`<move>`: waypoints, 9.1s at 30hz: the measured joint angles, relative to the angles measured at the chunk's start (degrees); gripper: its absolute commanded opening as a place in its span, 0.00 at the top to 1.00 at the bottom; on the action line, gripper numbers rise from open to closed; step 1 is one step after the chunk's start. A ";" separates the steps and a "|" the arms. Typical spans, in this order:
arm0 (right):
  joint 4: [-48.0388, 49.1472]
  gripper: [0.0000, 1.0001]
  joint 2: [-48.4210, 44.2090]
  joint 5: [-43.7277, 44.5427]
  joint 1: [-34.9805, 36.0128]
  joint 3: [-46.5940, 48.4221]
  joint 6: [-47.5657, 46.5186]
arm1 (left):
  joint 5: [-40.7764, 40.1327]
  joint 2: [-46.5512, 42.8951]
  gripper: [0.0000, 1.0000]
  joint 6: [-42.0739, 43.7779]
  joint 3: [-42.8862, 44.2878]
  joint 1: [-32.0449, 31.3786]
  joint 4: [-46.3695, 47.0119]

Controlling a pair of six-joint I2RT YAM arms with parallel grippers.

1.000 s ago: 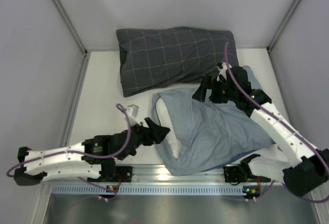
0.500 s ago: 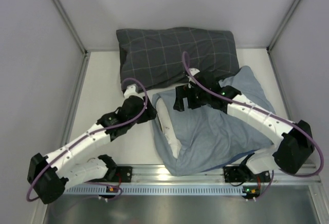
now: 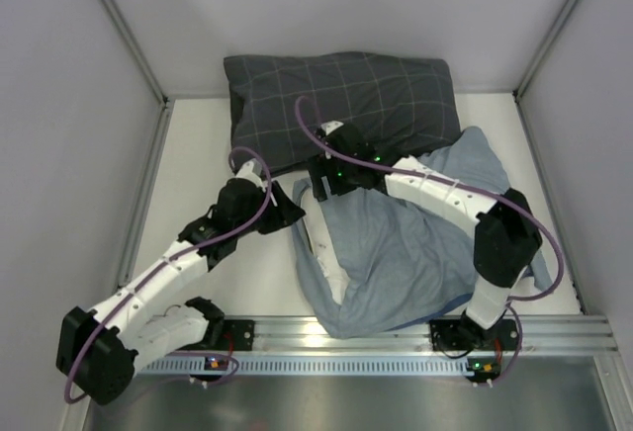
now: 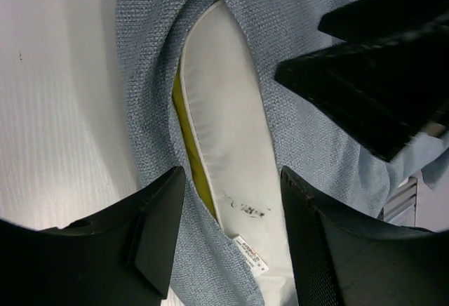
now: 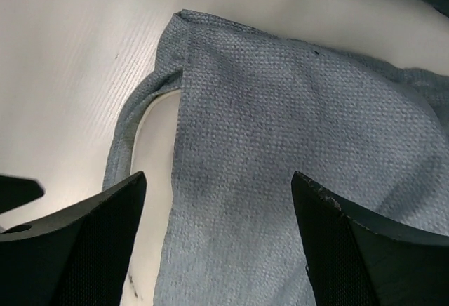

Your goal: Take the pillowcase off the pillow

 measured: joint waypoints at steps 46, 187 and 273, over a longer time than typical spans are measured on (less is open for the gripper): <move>-3.30 1.00 1.66 8.81 -0.85 -3.10 -1.25 | 5.57 17.00 0.53 2.10 4.61 0.63 11.43; -3.69 1.00 0.57 0.76 -1.40 -3.10 -1.95 | -2.56 15.34 1.00 -0.20 6.10 -7.32 8.31; 3.72 0.01 -7.26 -5.53 -5.42 -11.52 7.85 | -19.19 -9.14 1.00 3.04 13.60 -11.85 -6.45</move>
